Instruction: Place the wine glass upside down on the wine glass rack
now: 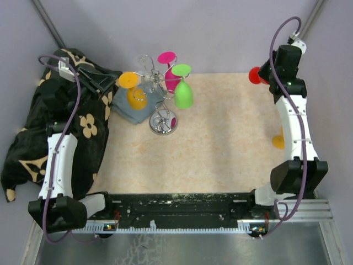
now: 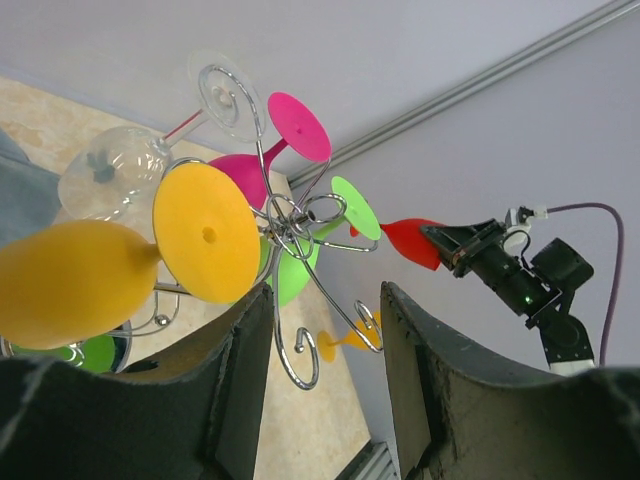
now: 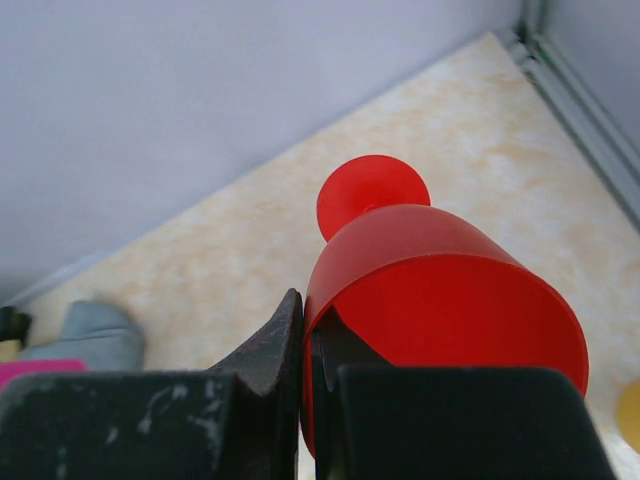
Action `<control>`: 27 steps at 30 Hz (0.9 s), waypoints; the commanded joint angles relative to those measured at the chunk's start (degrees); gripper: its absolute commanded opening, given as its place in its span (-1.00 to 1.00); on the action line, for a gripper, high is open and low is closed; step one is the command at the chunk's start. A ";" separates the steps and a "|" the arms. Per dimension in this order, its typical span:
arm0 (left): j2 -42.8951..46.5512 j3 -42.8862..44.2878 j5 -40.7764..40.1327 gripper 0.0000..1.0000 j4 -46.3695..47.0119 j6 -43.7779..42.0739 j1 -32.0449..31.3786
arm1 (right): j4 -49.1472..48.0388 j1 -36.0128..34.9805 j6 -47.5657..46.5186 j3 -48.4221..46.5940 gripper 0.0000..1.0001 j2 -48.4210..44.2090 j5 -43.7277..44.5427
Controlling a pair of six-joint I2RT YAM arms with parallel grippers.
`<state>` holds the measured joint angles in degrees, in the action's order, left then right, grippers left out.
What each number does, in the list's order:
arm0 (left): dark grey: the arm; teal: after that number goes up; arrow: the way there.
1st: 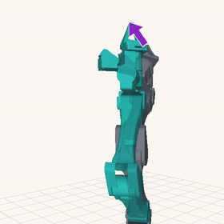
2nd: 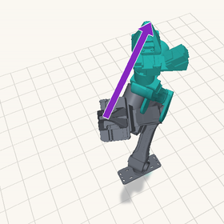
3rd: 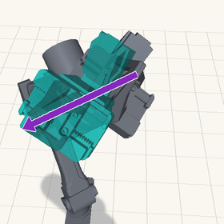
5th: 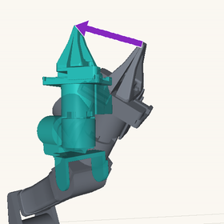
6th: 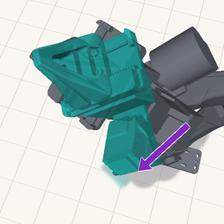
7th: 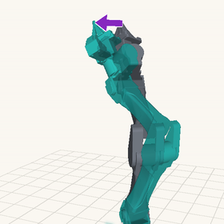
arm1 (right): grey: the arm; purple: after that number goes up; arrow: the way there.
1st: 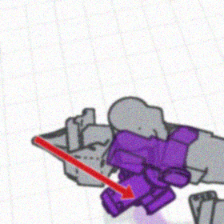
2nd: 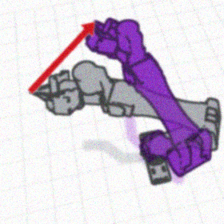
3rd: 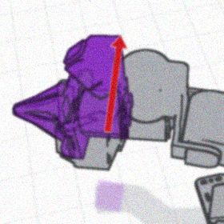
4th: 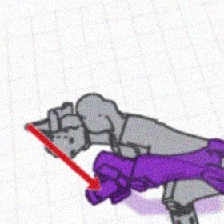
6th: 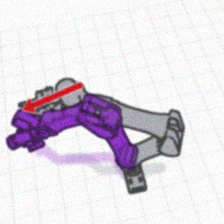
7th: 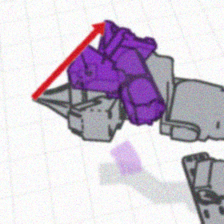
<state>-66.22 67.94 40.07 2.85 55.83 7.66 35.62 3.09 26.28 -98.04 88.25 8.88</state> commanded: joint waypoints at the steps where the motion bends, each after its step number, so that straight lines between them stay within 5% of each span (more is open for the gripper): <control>1: 0.25 0.56 -0.09 0.05 3.95 2.17 0.10 | -20.29 -1.95 5.92 3.59 -1.00 -5.52 -8.45; 14: 0.81 -1.51 2.25 0.06 9.93 7.37 0.12 | -65.34 -3.35 36.73 9.78 -1.00 -6.99 -31.60; 19: 0.47 -5.54 4.07 0.07 23.18 15.62 0.11 | -84.48 -3.97 54.09 6.52 -1.00 -1.63 -41.71; 27: -4.08 -9.92 6.06 0.10 47.98 34.69 0.02 | -102.01 -10.61 71.46 -1.09 -1.00 5.91 -51.50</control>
<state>-68.12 60.07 44.34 32.10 76.97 7.66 -50.46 -3.84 86.13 -95.88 92.90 -35.81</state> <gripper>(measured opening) 0.542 0.019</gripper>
